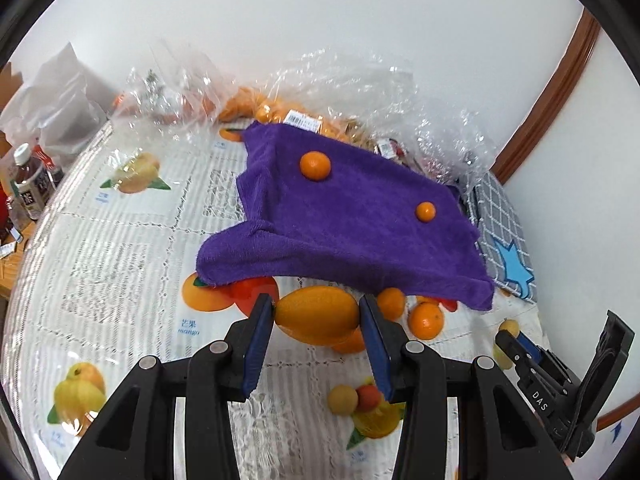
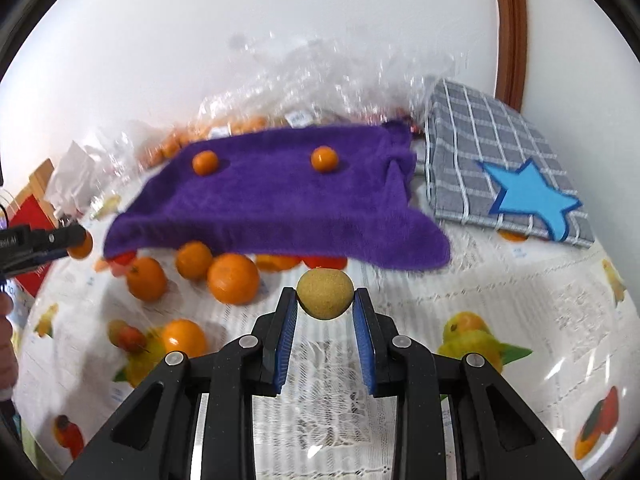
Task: Organize fruits
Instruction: 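Lift both held fruits and carry them over the purple towel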
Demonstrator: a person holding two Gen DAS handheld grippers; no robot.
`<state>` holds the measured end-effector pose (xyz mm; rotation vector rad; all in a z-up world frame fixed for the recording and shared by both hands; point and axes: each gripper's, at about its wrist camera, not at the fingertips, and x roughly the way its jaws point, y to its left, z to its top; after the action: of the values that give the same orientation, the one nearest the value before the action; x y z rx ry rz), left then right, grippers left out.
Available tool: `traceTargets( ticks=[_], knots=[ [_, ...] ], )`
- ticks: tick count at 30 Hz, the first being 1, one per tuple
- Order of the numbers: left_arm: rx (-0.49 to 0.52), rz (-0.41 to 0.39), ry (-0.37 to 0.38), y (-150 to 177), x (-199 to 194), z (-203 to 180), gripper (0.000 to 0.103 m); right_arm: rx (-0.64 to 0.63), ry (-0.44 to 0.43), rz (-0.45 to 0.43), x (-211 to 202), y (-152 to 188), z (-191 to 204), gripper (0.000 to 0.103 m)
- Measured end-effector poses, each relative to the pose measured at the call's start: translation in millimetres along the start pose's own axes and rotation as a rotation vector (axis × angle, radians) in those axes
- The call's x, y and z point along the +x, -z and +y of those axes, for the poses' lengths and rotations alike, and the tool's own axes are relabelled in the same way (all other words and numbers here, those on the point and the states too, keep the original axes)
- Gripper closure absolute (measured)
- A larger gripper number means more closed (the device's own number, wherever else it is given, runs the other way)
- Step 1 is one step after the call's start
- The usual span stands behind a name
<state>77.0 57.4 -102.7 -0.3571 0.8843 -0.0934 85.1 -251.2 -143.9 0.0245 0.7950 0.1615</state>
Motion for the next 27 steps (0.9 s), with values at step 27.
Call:
traceTargets(
  ticks=[27],
  knots=[
    [-0.023,-0.087,0.039,-26.2,-62.8,-10.2,0.061,0.002,0.003,-0.102,-81.0,-65.9,31.4,0.074]
  ],
)
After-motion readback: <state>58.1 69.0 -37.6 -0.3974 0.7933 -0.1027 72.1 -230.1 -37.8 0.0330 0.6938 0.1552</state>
